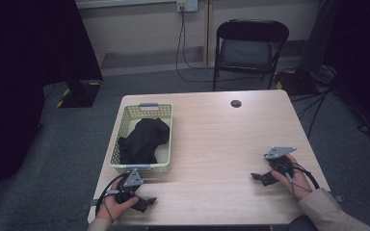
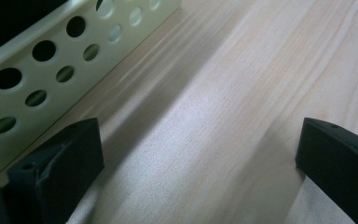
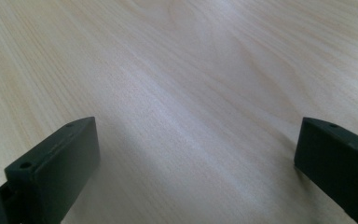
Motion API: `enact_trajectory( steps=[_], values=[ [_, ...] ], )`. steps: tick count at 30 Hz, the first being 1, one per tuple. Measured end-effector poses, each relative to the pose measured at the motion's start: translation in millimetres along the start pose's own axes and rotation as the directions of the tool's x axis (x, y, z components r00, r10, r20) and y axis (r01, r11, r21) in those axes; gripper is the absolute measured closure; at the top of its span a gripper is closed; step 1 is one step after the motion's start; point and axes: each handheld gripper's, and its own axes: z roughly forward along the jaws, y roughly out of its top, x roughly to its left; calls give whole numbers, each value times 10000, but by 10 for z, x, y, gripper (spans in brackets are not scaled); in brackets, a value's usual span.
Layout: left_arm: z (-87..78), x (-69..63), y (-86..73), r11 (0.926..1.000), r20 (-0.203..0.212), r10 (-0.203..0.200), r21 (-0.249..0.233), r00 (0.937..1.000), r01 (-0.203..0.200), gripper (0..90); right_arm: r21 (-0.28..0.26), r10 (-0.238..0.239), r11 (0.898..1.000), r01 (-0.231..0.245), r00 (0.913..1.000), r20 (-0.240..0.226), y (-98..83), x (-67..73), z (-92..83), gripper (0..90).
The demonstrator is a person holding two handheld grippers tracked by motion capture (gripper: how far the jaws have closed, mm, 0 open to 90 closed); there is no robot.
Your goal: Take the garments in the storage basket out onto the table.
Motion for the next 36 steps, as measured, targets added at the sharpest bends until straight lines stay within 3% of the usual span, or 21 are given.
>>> enact_trajectory(
  steps=[10, 13, 17, 27, 36],
  values=[
    [-10, 1, 40, 9992, 145, 88, 397, 9999, -94, 2, 0, -2, 10000, 2, 10000, -1, 0, 0, 0, 0],
    [-38, -4, 62, 9994, 312, 103, 325, 9995, -113, 35, 0, -5, 10000, 5, 10000, -1, 0, 0, 0, 0],
    [-110, -11, 111, 9998, 363, 187, 4, 9992, -187, 23, -1, -2, 10000, 2, 10000, 0, 0, 0, 0, 0],
    [-265, -39, 236, 9994, 599, 305, -183, 9977, -295, 24, 0, -1, 10000, 1, 10000, -1, 0, 0, 0, 0],
    [-431, -21, 317, 9978, 627, 38, -658, 9980, 3, 24, 0, -2, 10000, 2, 10000, -1, 0, 0, 0, 0]
  ],
)
